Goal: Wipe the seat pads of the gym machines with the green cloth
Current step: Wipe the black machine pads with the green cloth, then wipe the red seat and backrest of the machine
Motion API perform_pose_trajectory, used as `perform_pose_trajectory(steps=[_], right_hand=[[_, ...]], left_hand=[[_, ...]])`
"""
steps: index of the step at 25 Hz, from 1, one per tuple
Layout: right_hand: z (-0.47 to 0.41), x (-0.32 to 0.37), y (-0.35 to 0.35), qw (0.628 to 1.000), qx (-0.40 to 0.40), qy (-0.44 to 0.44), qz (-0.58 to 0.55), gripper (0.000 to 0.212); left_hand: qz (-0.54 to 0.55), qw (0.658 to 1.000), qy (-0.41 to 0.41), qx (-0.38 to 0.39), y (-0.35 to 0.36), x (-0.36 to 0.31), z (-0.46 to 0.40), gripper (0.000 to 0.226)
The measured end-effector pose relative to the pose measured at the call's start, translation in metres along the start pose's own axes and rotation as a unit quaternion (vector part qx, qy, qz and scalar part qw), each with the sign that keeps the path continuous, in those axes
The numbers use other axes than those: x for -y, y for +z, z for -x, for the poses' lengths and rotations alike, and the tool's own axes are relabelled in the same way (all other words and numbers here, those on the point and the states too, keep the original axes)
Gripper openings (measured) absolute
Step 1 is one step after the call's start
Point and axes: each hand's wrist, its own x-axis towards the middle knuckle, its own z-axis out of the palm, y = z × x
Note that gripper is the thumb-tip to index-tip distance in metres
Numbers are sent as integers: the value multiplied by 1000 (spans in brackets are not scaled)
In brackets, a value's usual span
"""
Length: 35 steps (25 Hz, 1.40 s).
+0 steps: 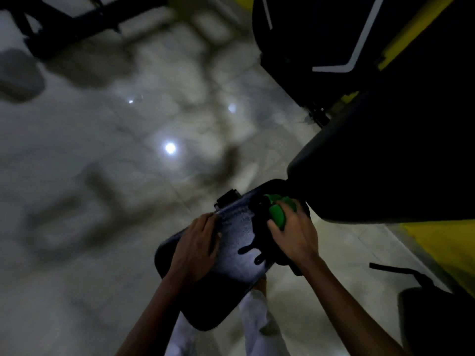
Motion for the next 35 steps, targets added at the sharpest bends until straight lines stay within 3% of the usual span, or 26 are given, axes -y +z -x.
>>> perform_pose_trajectory(steps=[5,11,18,26,35], right_hand=[[-7,86,-23,995,-47,-10,-88,40],[-2,188,-101,988,-63,-27,-138,35],[11,245,-209,980,-95,-103,-139,38],[29,281,-313,952,-174,-201,-150,59],[45,339,-347,924,-199,-274,-178,55]], left_hand=[[66,996,31,-61,-83,0,-20,41],[42,990,52,-122,-211,0,-22,40],[45,973,91,-208,-321,-59,-34,35],[67,948,69,-305,-401,-116,-35,29],[39,926,40,-372,-475,-121,18,24]])
